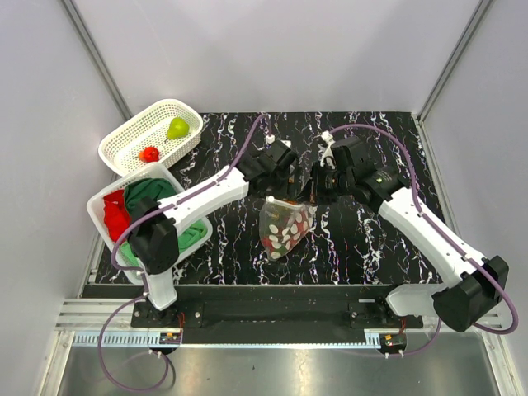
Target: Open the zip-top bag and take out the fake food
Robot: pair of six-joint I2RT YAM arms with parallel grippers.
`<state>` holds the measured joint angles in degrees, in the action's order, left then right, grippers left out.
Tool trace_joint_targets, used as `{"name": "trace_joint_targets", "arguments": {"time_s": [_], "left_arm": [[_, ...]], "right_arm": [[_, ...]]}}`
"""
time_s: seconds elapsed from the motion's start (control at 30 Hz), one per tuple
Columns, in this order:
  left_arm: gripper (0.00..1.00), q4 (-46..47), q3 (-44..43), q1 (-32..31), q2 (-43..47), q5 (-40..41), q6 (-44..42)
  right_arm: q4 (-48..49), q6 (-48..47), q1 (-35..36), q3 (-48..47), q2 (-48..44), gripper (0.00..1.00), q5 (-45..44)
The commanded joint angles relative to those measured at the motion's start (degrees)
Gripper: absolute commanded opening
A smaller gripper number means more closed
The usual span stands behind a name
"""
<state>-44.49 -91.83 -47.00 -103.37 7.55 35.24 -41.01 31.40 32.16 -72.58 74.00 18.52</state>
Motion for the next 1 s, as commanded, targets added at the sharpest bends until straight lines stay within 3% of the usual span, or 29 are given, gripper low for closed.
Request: {"name": "trace_joint_targets", "arguments": {"time_s": [0.0,0.2,0.37,0.43,0.53,0.6,0.73,0.97], "left_arm": [[0.93,-0.68,-3.70,-0.11,-3.67,5.45,0.09],[0.94,-2.18,-5.73,0.07,-8.16,9.93,0.00],[0.93,-1.04,-6.78,0.42,-11.93,9.07,-2.19],[0.85,-0.60,-7.83,0.60,-12.81,7.75,-3.86],[0.52,-0.16,-8.71,0.95,-11.77,7.39,-5.79],[0.40,-0.07,-8.89,1.21,-10.54,6.43,-7.20],[0.03,-0.68,-9.94,2.00,-5.98,2.74,-10.36],[0.00,-0.07,-8.46,2.00,2.02,-6.31,-14.94]], "right_arm": [[2.43,0.07,0.36,0.59,-1.14,0.00,0.11],[2.08,-0.72,0.27,0.68,-0.87,0.00,-0.07],[1.20,-1.69,0.27,0.68,-0.96,0.00,-0.77],[1.02,-2.13,0.27,0.77,-1.05,0.00,-1.12],[0.32,-2.83,0.18,1.03,-1.48,0.00,-1.91],[0.15,-3.18,0.09,1.47,-1.84,0.00,-2.88],[-0.12,-4.32,-0.26,2.61,-3.50,0.00,-4.72],[-1.09,-5.29,-2.01,2.01,-5.27,0.00,-8.32]]}}
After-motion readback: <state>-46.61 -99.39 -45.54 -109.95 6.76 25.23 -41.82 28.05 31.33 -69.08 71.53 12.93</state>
